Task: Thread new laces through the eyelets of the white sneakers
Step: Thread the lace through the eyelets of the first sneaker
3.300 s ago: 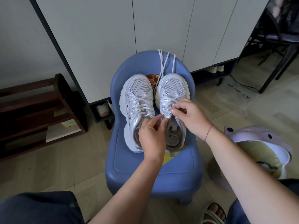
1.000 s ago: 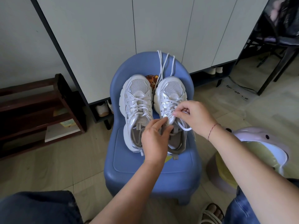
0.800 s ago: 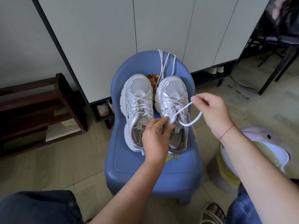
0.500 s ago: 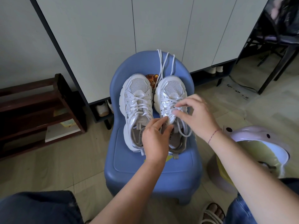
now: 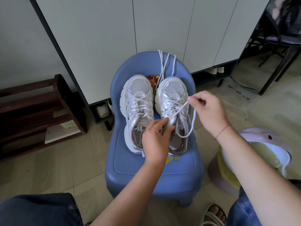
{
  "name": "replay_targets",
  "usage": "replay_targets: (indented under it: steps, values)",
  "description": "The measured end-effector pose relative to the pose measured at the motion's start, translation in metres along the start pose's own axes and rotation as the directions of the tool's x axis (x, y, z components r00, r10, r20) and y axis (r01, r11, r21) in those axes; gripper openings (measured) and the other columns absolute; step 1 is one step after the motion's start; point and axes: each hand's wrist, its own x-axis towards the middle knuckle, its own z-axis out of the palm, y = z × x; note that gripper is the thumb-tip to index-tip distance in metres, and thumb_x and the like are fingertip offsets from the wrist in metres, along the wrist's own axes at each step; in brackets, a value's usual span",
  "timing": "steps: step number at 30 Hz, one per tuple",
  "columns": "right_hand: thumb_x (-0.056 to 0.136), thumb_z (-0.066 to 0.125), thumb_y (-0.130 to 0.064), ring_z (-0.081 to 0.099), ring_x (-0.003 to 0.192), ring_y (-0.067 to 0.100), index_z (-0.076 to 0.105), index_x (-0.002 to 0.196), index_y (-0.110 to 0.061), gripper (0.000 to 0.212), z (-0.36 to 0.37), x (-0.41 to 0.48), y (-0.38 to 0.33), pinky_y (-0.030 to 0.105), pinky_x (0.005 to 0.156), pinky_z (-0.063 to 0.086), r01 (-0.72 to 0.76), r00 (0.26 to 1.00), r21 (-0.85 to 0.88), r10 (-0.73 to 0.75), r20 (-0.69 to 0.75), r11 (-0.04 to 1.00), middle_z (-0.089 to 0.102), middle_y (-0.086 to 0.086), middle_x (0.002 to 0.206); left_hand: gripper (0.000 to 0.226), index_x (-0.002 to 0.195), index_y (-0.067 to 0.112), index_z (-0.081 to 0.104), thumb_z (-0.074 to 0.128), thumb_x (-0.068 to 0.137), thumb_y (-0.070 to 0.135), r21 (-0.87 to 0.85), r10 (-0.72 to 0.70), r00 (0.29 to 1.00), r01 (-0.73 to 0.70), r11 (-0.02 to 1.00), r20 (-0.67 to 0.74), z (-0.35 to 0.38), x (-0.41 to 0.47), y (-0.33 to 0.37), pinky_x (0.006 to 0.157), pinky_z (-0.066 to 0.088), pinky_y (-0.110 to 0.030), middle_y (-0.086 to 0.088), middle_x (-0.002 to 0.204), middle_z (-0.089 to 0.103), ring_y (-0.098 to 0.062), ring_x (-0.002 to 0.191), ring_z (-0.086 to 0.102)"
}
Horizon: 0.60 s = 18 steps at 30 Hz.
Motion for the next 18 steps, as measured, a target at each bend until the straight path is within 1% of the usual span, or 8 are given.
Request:
replay_targets:
  steps: [1,2,5,7,10,12,16,18]
  values:
    - [0.089,0.062,-0.018,0.05,0.065,-0.005,0.063,0.079,-0.014,0.01,-0.005,0.001,0.0,0.006,0.063,0.036,-0.031,0.998,0.046,0.033,-0.049,0.998,0.057,-0.001,0.075,0.032,0.113,0.016,0.071,0.075,0.082,0.022,-0.007,-0.002,1.0,0.002,1.0,0.004,0.0,0.0,0.0,0.081,0.046,-0.014,0.012,0.097,0.065,-0.002,0.085,0.058]
    - [0.089,0.062,-0.016,0.049,0.063,-0.007,0.063,0.08,-0.012,0.01,-0.007,0.001,0.001,0.004,0.062,0.035,-0.057,0.996,0.069,0.061,-0.065,0.996,0.057,0.0,0.076,0.032,0.113,0.016,0.071,0.075,0.082,0.022,-0.007,-0.001,1.0,0.001,1.0,0.007,0.0,-0.001,0.001,0.082,0.045,-0.013,0.011,0.098,0.065,-0.002,0.086,0.058]
    - [0.087,0.063,-0.013,0.05,0.072,-0.003,0.063,0.083,-0.016,0.005,-0.002,-0.007,0.004,0.004,0.068,0.036,-0.051,0.998,-0.004,0.051,0.021,0.999,0.057,-0.003,0.085,0.031,0.113,0.016,0.071,0.075,0.082,0.021,0.0,0.004,1.0,-0.004,1.0,-0.002,0.0,-0.001,0.0,0.081,0.045,-0.011,0.01,0.098,0.066,-0.002,0.086,0.058]
    - [0.083,0.068,-0.019,0.051,0.082,0.004,0.066,0.083,-0.02,0.002,0.007,-0.011,0.004,0.012,0.078,0.038,0.037,0.992,-0.105,-0.024,0.121,0.994,0.056,-0.007,0.089,0.03,0.112,0.016,0.071,0.074,0.083,0.021,0.007,0.013,1.0,-0.013,1.0,-0.003,0.0,0.0,0.001,0.081,0.046,-0.016,0.01,0.098,0.066,-0.003,0.086,0.059]
    - [0.075,0.075,-0.031,0.05,0.095,0.014,0.067,0.078,-0.02,0.014,0.018,-0.014,0.0,0.03,0.084,0.034,0.168,0.965,-0.289,-0.096,0.246,0.942,0.054,-0.009,0.09,0.028,0.112,0.017,0.072,0.073,0.083,0.021,0.027,0.038,0.999,-0.038,0.999,-0.003,-0.001,0.0,0.001,0.08,0.048,-0.022,0.01,0.096,0.066,-0.005,0.084,0.059]
    - [0.076,0.075,-0.029,0.052,0.1,0.02,0.066,0.077,-0.02,0.013,0.021,-0.013,-0.003,0.031,0.083,0.029,0.207,0.96,-0.358,-0.119,0.254,0.91,0.052,-0.009,0.089,0.03,0.112,0.018,0.071,0.074,0.083,0.021,0.026,0.044,0.999,-0.044,0.999,-0.001,-0.001,0.0,0.001,0.08,0.048,-0.022,0.009,0.096,0.066,-0.005,0.085,0.059]
    - [0.084,0.067,-0.026,0.053,0.101,0.021,0.065,0.078,-0.017,0.01,0.024,-0.013,-0.001,0.033,0.083,0.027,0.254,0.954,-0.441,-0.148,0.262,0.861,0.057,-0.005,0.093,0.031,0.113,0.016,0.071,0.075,0.082,0.021,0.043,0.057,0.998,-0.057,0.997,-0.006,-0.001,0.0,0.0,0.081,0.048,-0.021,0.009,0.098,0.067,-0.005,0.086,0.06]
    - [0.085,0.066,-0.023,0.056,0.095,0.023,0.065,0.078,-0.015,0.011,0.023,-0.013,0.003,0.034,0.082,0.031,0.252,0.957,-0.4,-0.166,0.238,0.881,0.057,-0.004,0.089,0.031,0.113,0.016,0.071,0.074,0.083,0.021,0.034,0.057,0.998,-0.057,0.998,-0.004,0.0,-0.001,0.0,0.081,0.048,-0.02,0.008,0.098,0.067,-0.005,0.086,0.06]
